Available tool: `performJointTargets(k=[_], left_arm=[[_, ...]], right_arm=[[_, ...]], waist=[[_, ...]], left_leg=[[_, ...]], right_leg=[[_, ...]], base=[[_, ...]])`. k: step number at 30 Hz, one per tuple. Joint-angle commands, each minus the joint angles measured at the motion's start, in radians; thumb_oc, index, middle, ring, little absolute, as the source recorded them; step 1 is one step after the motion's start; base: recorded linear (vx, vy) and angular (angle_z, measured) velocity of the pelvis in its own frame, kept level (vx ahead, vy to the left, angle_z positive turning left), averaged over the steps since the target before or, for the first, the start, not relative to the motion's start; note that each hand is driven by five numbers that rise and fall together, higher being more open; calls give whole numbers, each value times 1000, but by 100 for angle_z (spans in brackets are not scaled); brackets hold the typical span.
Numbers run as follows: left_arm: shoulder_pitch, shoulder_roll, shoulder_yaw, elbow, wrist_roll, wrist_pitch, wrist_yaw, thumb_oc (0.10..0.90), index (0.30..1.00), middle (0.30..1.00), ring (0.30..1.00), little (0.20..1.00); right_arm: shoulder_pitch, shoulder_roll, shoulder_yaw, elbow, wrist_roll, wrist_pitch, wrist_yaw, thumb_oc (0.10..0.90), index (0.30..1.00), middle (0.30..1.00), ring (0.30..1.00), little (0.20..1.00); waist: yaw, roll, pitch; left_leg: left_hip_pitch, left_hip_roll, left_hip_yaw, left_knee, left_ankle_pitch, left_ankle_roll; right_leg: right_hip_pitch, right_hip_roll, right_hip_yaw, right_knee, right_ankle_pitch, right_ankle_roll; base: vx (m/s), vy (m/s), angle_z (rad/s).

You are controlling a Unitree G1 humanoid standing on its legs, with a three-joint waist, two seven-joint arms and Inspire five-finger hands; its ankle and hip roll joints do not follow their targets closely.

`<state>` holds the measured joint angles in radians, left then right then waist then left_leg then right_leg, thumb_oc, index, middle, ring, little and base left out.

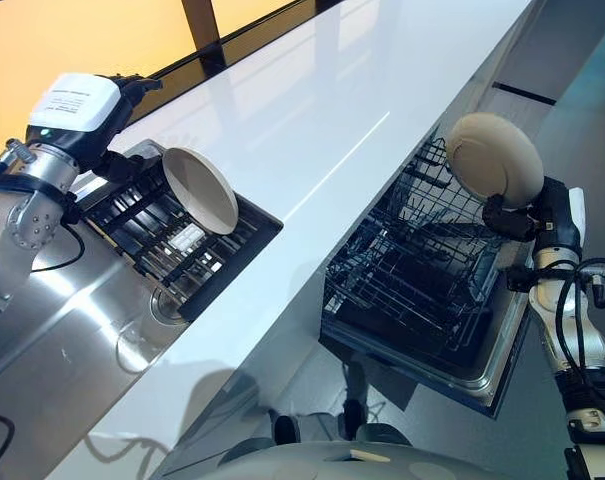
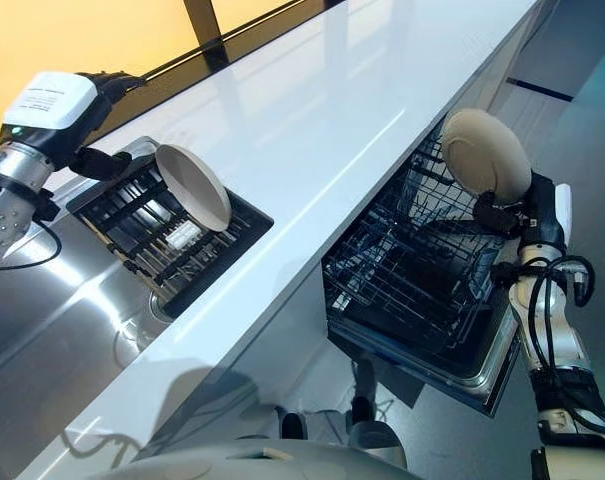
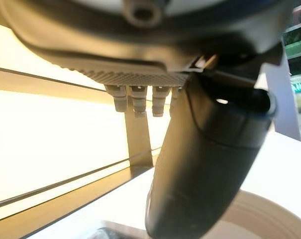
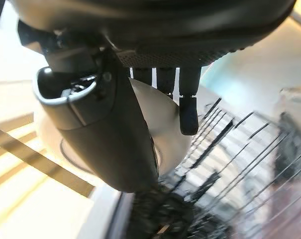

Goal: Pick up plates and place into dishwasher.

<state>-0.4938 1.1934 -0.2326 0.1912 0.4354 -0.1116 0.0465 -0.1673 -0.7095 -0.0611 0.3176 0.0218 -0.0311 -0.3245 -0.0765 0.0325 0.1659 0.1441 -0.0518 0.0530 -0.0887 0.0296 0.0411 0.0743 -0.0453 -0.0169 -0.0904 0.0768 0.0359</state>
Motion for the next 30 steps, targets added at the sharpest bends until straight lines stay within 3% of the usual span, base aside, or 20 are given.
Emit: performJointTargets(k=[1,5,11,19,20,21,23,24,25,30], left_arm=[[-222,78,-12,74,26,19,15,800,900,900,900,900],[-310,83,-109,105,38,17,-13,800,900,900,900,900],[-422,82,-232,128,42,25,-59,800,900,900,900,900],[-589,71,-407,179,69,25,-271,800,900,900,900,900],[-620,69,-445,196,70,23,-297,687,804,804,804,787],[-642,68,-470,207,64,22,-329,427,580,580,580,527],[-674,65,-505,219,63,29,-369,358,521,521,521,458],[-688,60,-525,233,62,24,-401,144,338,338,338,244],[-702,59,-542,239,59,28,-420,100,300,300,300,200],[-787,36,-633,304,80,14,-457,100,300,300,300,200]], right_arm=[[-166,-173,-24,-38,-65,-43,-67,100,300,300,300,200],[-230,-222,42,18,-186,13,-41,100,300,300,300,200],[-349,-289,146,97,-178,74,3,100,300,300,300,200],[-605,-379,342,221,-176,168,136,100,300,300,300,200],[-652,-392,391,250,-169,187,155,100,300,300,300,200],[-679,-396,422,269,-165,195,169,100,300,300,300,200],[-718,-395,463,305,-164,214,197,100,300,300,300,200],[-741,-396,491,320,-166,217,216,100,300,300,300,200],[-762,-395,515,332,-163,227,230,100,300,300,300,200],[-886,-368,643,432,-175,267,300,100,300,300,300,200]], waist=[[-4,47,-54],[-5,50,-33],[1,47,-2],[20,47,89],[25,45,101],[27,44,107],[31,42,116],[35,41,120],[38,40,124],[54,39,144]], left_leg=[[-7,-53,-7,75,-149,36],[-20,-55,-9,83,-149,37],[-47,-56,-9,97,-145,35],[-132,-60,-21,132,-125,30],[-139,-60,-22,136,-121,29],[-143,-60,-24,138,-119,28],[-149,-60,-27,141,-117,27],[-150,-60,-29,143,-115,26],[-153,-60,-30,144,-114,25],[-167,-61,-40,153,-107,21]], right_leg=[[-31,56,-17,180,-170,50],[-50,57,-9,191,-168,50],[-75,54,-14,199,-161,48],[-140,50,-25,219,-150,39],[-142,49,-32,218,-147,36],[-142,48,-36,217,-145,35],[-142,45,-43,216,-143,33],[-141,44,-49,214,-142,31],[-140,42,-52,213,-141,30],[-138,37,-75,209,-141,21]], base=[[101,9,-13],[94,6,-9],[56,-6,-6],[-82,-13,-4],[-56,-41,10],[-48,-37,12],[-20,-29,16],[-15,-28,11],[-15,-24,4],[-30,-22,5]])
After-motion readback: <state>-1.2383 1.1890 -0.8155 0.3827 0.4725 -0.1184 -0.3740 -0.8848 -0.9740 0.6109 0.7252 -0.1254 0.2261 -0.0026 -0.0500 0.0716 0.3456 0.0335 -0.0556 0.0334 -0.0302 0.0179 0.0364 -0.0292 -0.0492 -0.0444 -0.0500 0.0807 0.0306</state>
